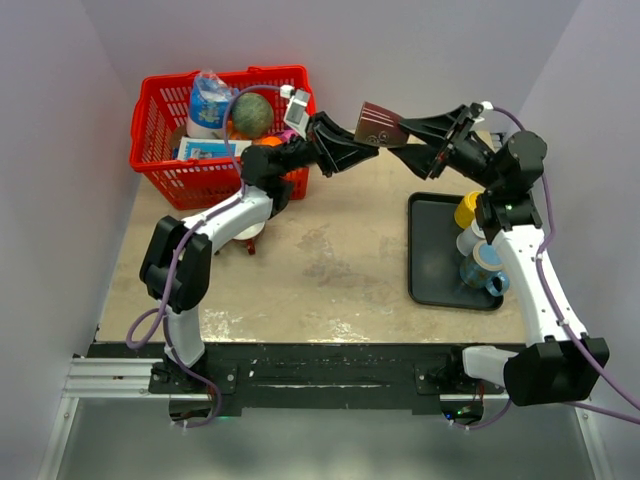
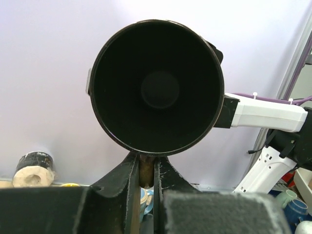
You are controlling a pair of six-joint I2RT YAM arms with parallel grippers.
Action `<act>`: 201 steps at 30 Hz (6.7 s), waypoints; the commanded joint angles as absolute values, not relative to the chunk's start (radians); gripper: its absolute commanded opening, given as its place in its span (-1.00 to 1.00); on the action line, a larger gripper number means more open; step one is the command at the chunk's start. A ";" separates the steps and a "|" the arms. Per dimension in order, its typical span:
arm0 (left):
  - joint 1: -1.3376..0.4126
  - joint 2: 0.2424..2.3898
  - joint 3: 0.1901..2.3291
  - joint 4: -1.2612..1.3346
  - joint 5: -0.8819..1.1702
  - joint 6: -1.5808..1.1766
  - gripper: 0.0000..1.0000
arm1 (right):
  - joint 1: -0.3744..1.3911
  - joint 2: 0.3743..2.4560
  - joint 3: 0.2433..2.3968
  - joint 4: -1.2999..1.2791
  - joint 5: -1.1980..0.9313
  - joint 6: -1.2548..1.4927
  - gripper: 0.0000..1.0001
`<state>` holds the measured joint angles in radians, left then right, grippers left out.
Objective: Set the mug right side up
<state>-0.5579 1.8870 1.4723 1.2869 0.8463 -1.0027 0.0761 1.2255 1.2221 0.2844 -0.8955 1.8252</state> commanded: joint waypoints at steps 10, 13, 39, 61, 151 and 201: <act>-0.563 1.789 1.417 1.209 0.713 -0.948 -1.00 | 0.084 1.203 1.138 0.244 -0.923 1.744 -0.97; -0.563 1.786 1.410 1.219 0.713 -0.948 -1.00 | 0.084 1.206 1.143 0.233 -0.927 1.738 -0.96; -0.566 1.583 1.315 0.607 0.568 -0.539 -1.00 | 0.080 1.201 1.222 -0.018 -0.841 1.445 0.98; -0.612 1.480 1.091 -0.161 -0.179 -0.494 -1.00 | 0.032 1.344 1.381 -0.549 -0.523 0.877 0.96; -0.614 1.414 1.103 -0.219 -0.288 -0.460 0.99 | -0.365 1.244 1.019 -0.798 0.184 0.532 0.98; -0.612 1.424 1.101 -0.230 -0.250 -0.462 0.99 | -0.167 1.127 0.821 -0.707 -0.210 0.468 0.95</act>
<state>-0.6128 1.4376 1.0996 -0.2630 -0.2577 -0.4526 -0.2321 1.1175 0.8288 -0.6956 -0.3099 0.4595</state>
